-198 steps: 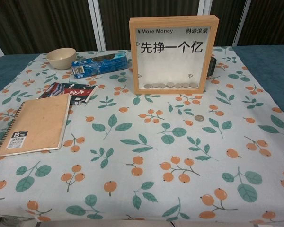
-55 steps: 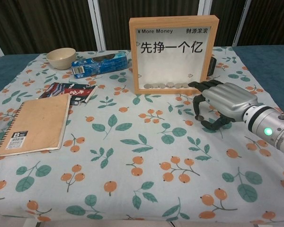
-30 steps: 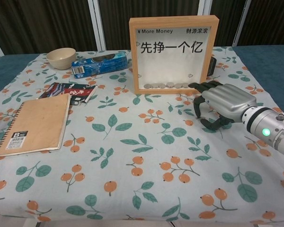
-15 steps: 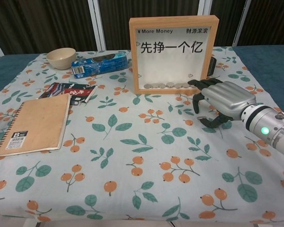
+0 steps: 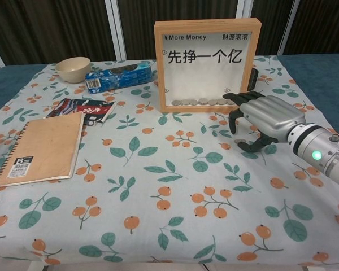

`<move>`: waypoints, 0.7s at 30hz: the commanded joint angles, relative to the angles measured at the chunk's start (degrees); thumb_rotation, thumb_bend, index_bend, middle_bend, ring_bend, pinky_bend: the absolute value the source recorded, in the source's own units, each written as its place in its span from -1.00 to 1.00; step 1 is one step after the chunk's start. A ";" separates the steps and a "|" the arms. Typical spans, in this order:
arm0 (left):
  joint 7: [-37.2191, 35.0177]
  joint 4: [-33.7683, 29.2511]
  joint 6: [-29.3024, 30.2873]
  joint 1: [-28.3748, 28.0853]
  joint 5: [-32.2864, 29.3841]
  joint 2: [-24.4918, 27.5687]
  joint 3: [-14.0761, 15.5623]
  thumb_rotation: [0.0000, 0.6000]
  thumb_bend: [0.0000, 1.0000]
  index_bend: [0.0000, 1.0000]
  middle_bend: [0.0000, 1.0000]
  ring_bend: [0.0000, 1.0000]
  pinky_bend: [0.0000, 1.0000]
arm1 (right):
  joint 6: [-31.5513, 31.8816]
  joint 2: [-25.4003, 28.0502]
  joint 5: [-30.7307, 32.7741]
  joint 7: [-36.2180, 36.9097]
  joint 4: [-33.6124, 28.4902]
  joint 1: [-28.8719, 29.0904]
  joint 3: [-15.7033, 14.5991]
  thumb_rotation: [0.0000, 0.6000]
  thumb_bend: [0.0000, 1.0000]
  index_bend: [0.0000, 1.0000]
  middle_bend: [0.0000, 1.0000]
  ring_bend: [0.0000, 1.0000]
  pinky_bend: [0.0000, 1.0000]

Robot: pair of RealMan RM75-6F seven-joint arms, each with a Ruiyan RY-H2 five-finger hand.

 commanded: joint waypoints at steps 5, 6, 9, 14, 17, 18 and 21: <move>0.18 -0.22 -0.19 -0.02 -0.20 0.15 0.03 1.00 -0.26 -1.00 -1.00 -1.00 -1.00 | 0.02 0.05 0.01 0.19 -0.10 0.08 0.18 1.00 -0.05 0.22 -0.77 -1.00 -1.00; 0.23 -0.26 -0.22 -0.01 -0.28 0.15 0.03 1.00 -0.26 -1.00 -1.00 -1.00 -1.00 | 0.00 0.08 0.01 0.27 -0.12 0.11 0.21 1.00 -0.01 0.22 -0.77 -1.00 -1.00; 0.31 -0.29 -0.30 0.00 -0.40 0.12 0.04 1.00 -0.26 -1.00 -1.00 -1.00 -1.00 | -0.11 0.16 0.04 0.37 -0.17 0.18 0.29 1.00 0.05 0.21 -0.77 -1.00 -1.00; 0.39 -0.21 -0.35 -0.01 -0.45 0.04 0.07 1.00 -0.26 -1.00 -1.00 -1.00 -1.00 | -0.28 0.21 0.09 0.44 -0.20 0.30 0.38 1.00 0.09 0.22 -0.75 -1.00 -1.00; 0.35 -0.14 -0.38 0.01 -0.54 0.03 0.06 1.00 -0.26 -1.00 -1.00 -1.00 -1.00 | -0.47 0.18 0.14 0.38 -0.19 0.33 0.34 1.00 0.09 0.23 -0.75 -1.00 -1.00; 0.33 -0.12 -0.41 0.02 -0.59 0.04 0.06 1.00 -0.26 -1.00 -1.00 -1.00 -1.00 | -0.52 0.13 0.17 0.34 -0.15 0.33 0.33 1.00 0.09 0.24 -0.75 -1.00 -1.00; 0.22 -0.06 -0.44 0.08 -0.65 0.07 0.10 1.00 -0.26 -1.00 -1.00 -1.00 -1.00 | -0.48 -0.02 0.24 0.24 -0.05 0.31 0.37 1.00 0.09 0.29 -0.74 -1.00 -1.00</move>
